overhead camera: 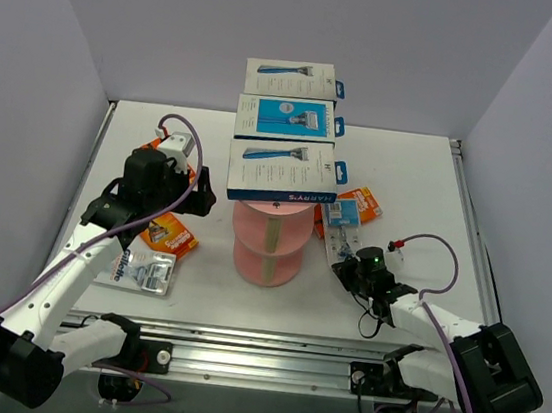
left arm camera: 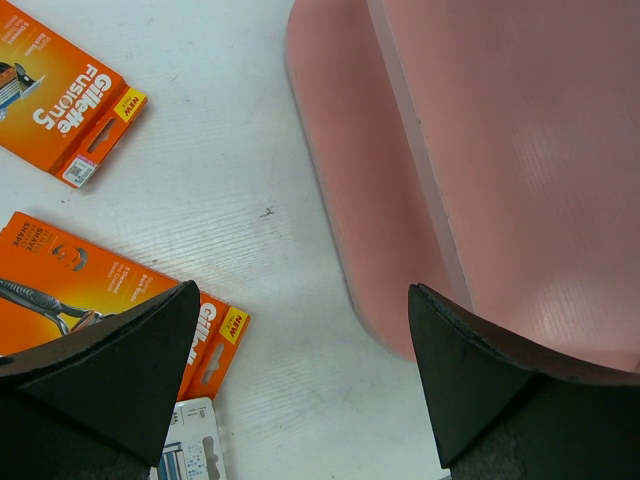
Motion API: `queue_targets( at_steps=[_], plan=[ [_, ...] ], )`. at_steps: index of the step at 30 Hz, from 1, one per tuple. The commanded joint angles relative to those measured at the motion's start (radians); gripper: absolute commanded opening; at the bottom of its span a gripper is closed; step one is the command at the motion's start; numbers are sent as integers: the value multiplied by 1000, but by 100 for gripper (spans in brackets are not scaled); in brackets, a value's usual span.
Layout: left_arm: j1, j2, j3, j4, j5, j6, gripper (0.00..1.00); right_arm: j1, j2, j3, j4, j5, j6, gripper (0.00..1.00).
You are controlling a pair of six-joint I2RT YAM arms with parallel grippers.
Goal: Place and organize the shaving razors onto the shelf
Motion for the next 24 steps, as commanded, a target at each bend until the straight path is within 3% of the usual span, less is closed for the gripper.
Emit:
queue_targets(
  at_steps=[1,8,13,19,24],
  plan=[
    [-5,0,48,11,4,11,94,4,7,30,-59,87,-6,9],
    [-5,3,48,11,5,11,94,-7,-74,55,-177,130,-23,10],
    [-5,3,49,10,5,11,94,-89,-137,52,-231,109,-71,11],
    [-7,6,49,10,5,11,94,-227,-105,53,-206,38,-176,13],
    [-7,6,49,8,4,11,94,-261,-48,79,-175,18,-204,12]
  ],
)
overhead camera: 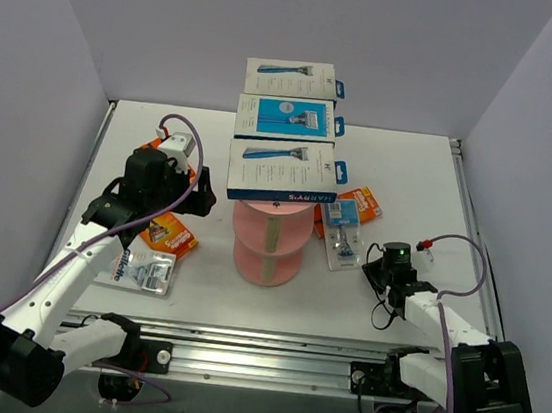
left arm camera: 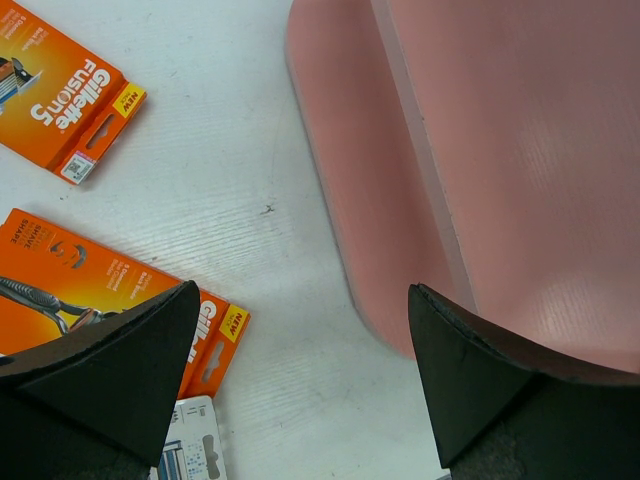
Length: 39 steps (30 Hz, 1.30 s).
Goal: Place and organize the shaving razors onto the shelf
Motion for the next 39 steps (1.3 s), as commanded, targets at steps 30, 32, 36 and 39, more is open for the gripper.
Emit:
queue_targets(
  at_steps=[30,32,36,39],
  plan=[
    [-11,11,50,8,-1,15,94,-181,363,249,210,-177,-208,12],
    [-11,12,52,8,-1,15,94,-195,376,280,201,-186,-219,12],
    [-11,12,50,8,4,14,94,-248,397,323,189,-212,-257,14],
    [-11,15,52,7,7,14,94,-276,417,358,183,-229,-285,17]
  ],
)
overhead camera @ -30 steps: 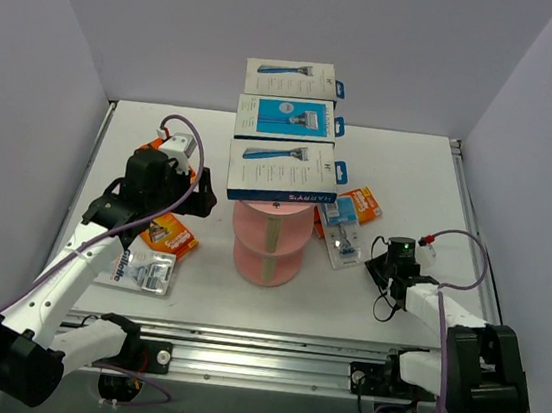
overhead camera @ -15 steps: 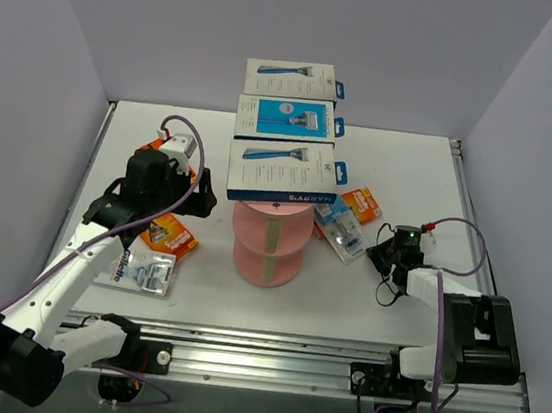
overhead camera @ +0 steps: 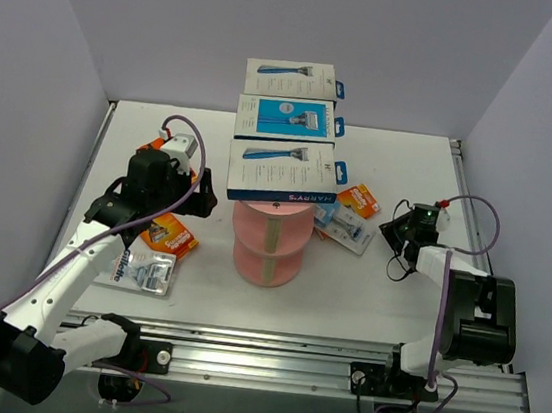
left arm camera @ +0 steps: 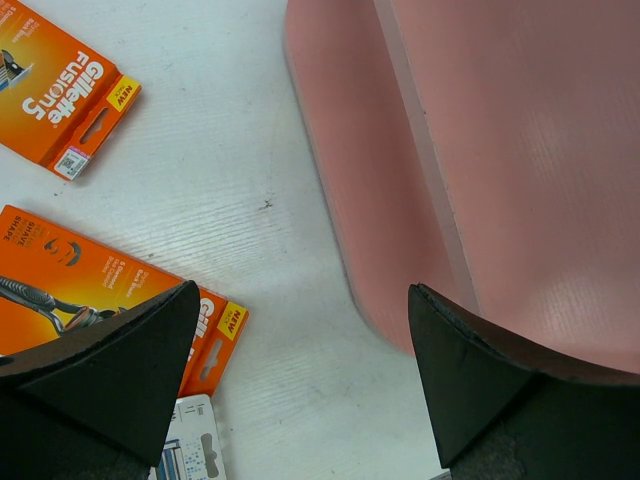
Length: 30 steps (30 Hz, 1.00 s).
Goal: Place and organize the shaving razors onto the shelf
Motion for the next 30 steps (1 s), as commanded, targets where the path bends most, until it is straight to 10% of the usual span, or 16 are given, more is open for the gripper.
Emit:
queue_targets(
  at_steps=[1,14,30],
  plan=[
    [-7,1,50,12,8,13,94,-36,23,59,-15,-38,-60,18],
    [-7,4,52,12,5,15,94,-60,-57,-83,112,-164,-23,43],
    [-7,9,52,12,11,15,94,-60,-68,-255,360,-230,46,43]
  ],
)
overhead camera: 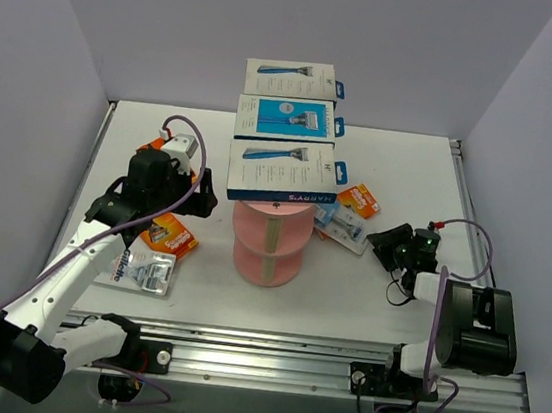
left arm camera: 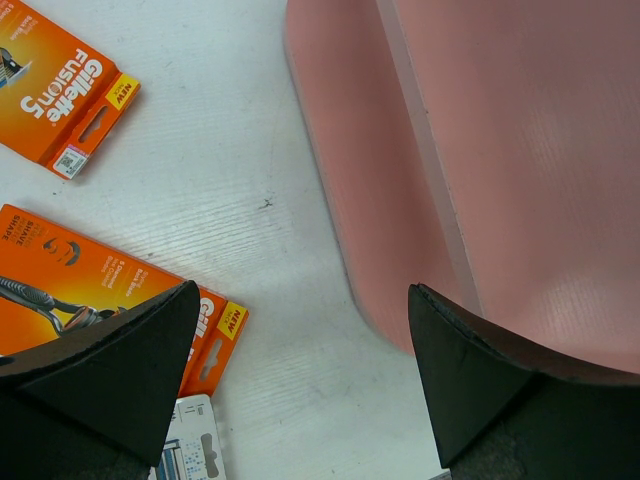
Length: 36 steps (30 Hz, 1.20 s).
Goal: Place and organize the shaving razors onto the shelf
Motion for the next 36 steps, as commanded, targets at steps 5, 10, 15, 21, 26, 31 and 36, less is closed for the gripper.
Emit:
queue_targets(
  at_steps=[5,10,15,21,26,31,36],
  plan=[
    [-7,6,52,12,11,15,94,-3,26,-40,157,-46,44,41],
    [-7,11,53,12,11,15,94,-2,60,-36,194,-57,54,39],
    [-7,12,53,12,11,15,94,-2,80,-30,213,-64,62,37],
    [-7,15,55,12,11,17,94,0,118,-39,269,-84,85,34],
    [-7,17,55,10,11,17,94,0,149,-50,325,-98,103,32],
    [-7,18,55,9,11,17,94,0,157,-54,340,-98,114,28],
    [-7,18,55,10,11,17,94,0,146,-51,342,-100,122,18]
  ],
)
